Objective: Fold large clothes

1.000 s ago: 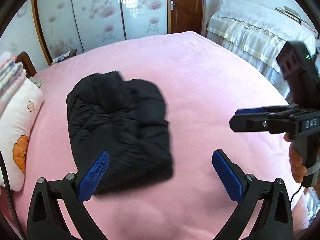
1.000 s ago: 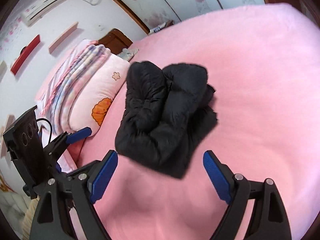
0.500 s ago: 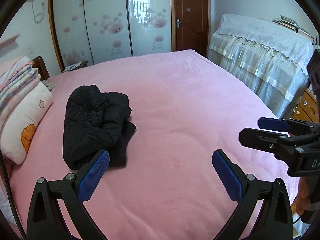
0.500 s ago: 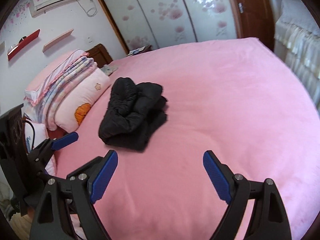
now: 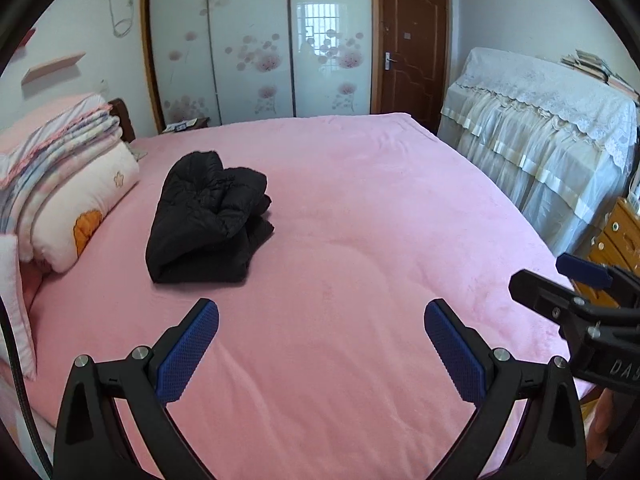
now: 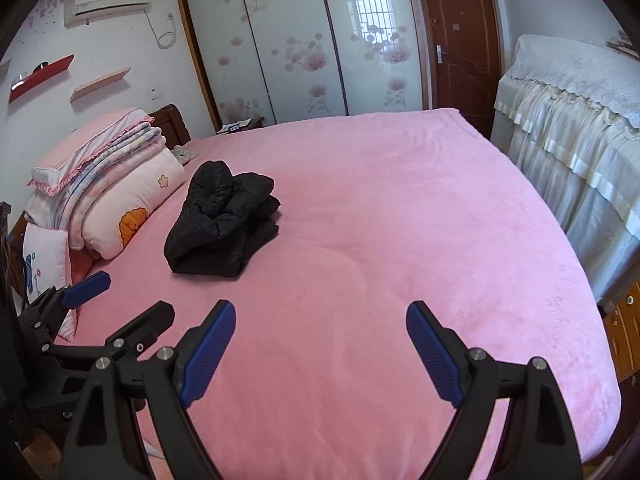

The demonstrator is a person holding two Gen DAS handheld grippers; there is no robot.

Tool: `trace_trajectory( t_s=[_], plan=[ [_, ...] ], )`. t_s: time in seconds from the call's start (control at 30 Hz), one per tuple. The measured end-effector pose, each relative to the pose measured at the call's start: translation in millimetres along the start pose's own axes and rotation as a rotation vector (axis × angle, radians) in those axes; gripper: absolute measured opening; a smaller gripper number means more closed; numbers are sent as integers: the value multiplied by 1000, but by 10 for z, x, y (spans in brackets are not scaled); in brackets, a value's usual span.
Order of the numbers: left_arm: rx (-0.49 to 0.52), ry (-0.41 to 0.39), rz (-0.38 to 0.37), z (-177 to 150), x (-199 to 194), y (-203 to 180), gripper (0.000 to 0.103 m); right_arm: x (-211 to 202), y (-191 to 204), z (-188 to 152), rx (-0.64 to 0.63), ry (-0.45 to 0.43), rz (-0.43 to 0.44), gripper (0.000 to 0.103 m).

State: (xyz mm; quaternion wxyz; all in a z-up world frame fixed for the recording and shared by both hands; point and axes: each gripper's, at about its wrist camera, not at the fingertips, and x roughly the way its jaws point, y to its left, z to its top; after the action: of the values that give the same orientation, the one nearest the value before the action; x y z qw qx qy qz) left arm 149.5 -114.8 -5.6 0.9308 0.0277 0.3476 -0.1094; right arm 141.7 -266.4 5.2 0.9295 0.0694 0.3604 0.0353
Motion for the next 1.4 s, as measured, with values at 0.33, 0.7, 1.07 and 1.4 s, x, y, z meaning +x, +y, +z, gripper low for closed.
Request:
trace_trajectory(
  t_s=[0.33, 0.7, 1.07, 1.4],
  plan=[
    [-110, 25, 32, -354, -332, -39, 102, -425, -95, -414, -13, -26, -97, 88],
    [-95, 28, 83, -528, -628, -158, 102, -599, -130, -597, -19, -14, -131, 88],
    [-73, 0, 78, -584, -745, -239, 102, -711, -39, -641, -39, -28, -124, 88],
    [-79, -1, 79, -585, -736, -213, 102, -743, 4, -659, -56, -39, -143, 88]
  ],
)
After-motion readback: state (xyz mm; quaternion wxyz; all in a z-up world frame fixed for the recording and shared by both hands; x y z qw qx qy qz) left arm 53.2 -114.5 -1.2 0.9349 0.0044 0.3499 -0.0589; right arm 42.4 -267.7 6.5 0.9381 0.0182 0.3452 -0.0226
